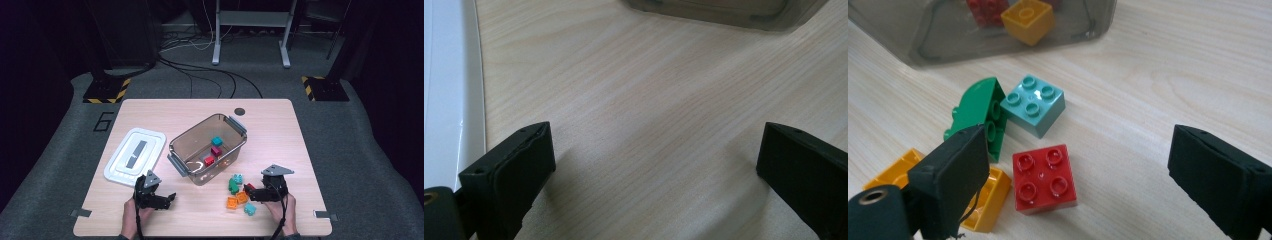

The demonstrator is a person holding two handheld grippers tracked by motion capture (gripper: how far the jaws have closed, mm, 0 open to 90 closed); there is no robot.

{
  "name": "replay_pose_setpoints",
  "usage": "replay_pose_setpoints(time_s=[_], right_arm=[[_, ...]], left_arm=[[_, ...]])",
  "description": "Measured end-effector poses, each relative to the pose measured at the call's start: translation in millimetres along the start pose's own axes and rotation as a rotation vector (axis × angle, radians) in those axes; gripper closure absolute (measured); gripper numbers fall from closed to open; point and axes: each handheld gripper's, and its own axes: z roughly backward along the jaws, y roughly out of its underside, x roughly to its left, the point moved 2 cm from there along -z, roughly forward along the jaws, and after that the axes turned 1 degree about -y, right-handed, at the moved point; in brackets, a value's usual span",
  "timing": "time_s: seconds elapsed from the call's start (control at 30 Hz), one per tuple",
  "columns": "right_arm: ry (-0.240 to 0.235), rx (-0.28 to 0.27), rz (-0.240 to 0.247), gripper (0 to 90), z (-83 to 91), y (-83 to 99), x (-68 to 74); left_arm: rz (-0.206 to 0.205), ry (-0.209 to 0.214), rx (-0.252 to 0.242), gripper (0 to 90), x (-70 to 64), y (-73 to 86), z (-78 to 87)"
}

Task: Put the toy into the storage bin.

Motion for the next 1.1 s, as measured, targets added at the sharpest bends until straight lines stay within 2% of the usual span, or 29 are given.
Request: replay_pose_setpoints(time_s=[0.17, 0.3, 0.43, 0.57, 0.67, 0.93, 1.1], right_arm=[[0.011, 0.034, 0.002, 9.3, -3.7, 4.9, -0.3], [0.013, 0.045, 0.016, 20.2, -5.1, 7.6, 1.1], [0.011, 0.07, 0.027, 25.8, -8.3, 10.1, 2.7], [0.017, 0.086, 0.057, 37.6, -11.5, 11.9, 4.3], [0.015, 0.092, 0.057, 44.0, -12.0, 12.4, 4.5], [0.019, 0.082, 0.045, 57.3, -11.6, 15.4, 2.4], [0.029, 0.068, 0.04, 58.1, -11.0, 16.2, 1.1]], left_arm=[[0.001, -0.001, -0.001, 1.9, -0.1, 0.0, 0.0], [0.004, -0.001, -0.001, 1.9, -0.4, 0.1, 0.0], [-0.003, -0.001, 0.0, 1.9, 0.2, 0.0, 0.1], [-0.005, -0.001, 0.0, 1.9, 0.4, -0.1, 0.1], [0.001, 0.001, 0.0, 1.9, 0.1, 0.0, -0.1], [0.004, 0.002, 0.0, 1.9, -0.1, 0.0, -0.2], [0.001, 0.001, 0.0, 1.9, 0.2, 0.0, -0.1]])
